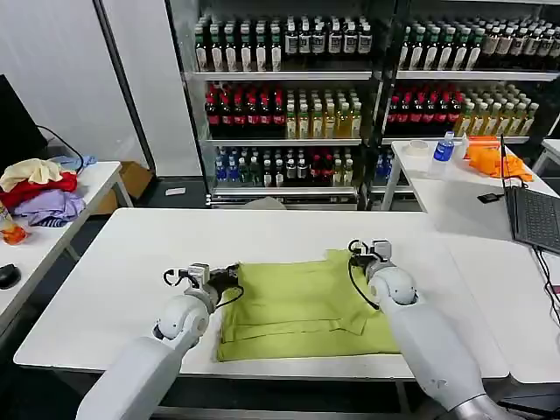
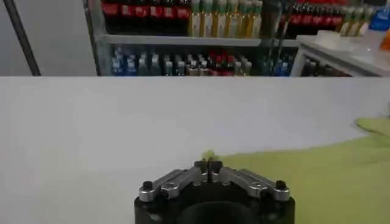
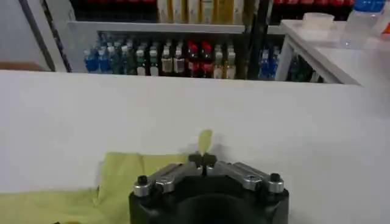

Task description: Fold and organize the clothes.

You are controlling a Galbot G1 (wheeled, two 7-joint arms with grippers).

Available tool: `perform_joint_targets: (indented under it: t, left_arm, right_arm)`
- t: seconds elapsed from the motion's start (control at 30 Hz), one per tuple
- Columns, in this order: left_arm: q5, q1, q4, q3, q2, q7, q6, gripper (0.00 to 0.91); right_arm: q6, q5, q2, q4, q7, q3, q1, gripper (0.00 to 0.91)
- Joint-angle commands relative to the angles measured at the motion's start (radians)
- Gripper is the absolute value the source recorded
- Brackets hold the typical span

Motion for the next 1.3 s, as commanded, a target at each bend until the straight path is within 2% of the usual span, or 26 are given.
perform_joint_targets:
  t: [0.03, 0.33, 0.5, 0.7, 0.93, 1.1, 1.3]
  left_arm:
    - [-0.041, 0.036, -0.140, -0.051, 0.033, 0.001, -0.004, 0.020]
    - [-0.044, 0.137, -0.280, -0.080, 0.058, 0.001, 0.004, 0.030]
    - [-0.042, 0.220, -0.360, -0.099, 0.091, 0.002, 0.013, 0.020]
    - [-0.035, 0.337, -0.435, -0.107, 0.138, 0.012, 0.022, 0.020]
    - [-0.026, 0.376, -0.465, -0.121, 0.133, 0.010, 0.028, 0.020]
    - [-0.016, 0.409, -0.466, -0.131, 0.137, 0.015, 0.024, 0.020]
    - [0.034, 0.437, -0.444, -0.124, 0.122, 0.029, 0.014, 0.020]
  right_arm:
    - [0.002, 0.006, -0.034, 0.179, 0.001, 0.055, -0.065, 0.000]
    - [-0.009, 0.017, -0.104, 0.367, 0.002, 0.128, -0.181, 0.000]
    - [-0.009, 0.020, -0.160, 0.512, -0.002, 0.210, -0.346, 0.000]
    - [-0.003, 0.002, -0.184, 0.618, -0.009, 0.297, -0.496, 0.000]
    - [-0.012, -0.002, -0.189, 0.738, -0.011, 0.399, -0.624, 0.000]
    - [-0.013, -0.019, -0.177, 0.759, -0.021, 0.425, -0.681, 0.000]
    - [-0.013, -0.043, -0.145, 0.706, -0.019, 0.413, -0.684, 0.000]
